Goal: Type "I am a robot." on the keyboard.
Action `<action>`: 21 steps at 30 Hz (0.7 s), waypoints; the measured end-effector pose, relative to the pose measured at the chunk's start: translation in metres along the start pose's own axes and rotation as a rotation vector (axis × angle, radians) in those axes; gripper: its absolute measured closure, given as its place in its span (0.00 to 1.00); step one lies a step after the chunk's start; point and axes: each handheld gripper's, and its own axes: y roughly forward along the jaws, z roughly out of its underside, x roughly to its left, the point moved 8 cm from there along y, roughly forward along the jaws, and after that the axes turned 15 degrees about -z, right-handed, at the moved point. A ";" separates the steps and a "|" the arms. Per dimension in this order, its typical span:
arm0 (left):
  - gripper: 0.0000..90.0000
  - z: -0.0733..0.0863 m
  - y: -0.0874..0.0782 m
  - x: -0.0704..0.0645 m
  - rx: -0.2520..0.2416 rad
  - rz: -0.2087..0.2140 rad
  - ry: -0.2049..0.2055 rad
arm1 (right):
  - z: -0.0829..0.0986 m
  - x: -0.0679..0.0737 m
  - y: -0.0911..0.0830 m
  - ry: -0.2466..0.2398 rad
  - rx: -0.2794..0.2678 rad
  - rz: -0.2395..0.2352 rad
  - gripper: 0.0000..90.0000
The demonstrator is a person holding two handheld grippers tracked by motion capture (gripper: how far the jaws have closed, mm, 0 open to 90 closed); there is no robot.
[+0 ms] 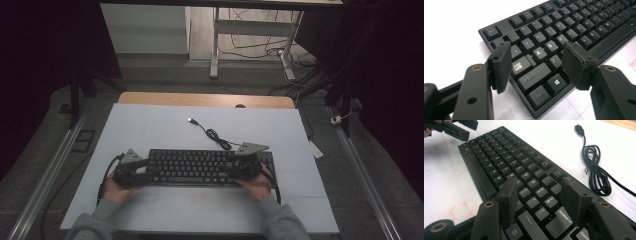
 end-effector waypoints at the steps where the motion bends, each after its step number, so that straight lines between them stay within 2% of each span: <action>1: 0.44 0.000 0.000 0.000 0.001 0.000 0.000 | 0.000 0.000 0.000 0.000 0.006 0.002 0.53; 8: 0.41 0.000 0.001 -0.002 0.017 0.015 0.006 | 0.000 -0.001 0.000 -0.002 0.001 0.004 0.53; 15: 0.43 -0.004 -0.002 -0.008 0.011 0.038 0.048 | 0.001 -0.002 0.000 -0.002 0.016 0.009 0.53; 21: 0.43 -0.007 -0.004 -0.022 0.007 0.067 0.100 | 0.002 -0.003 0.000 0.003 0.012 0.012 0.53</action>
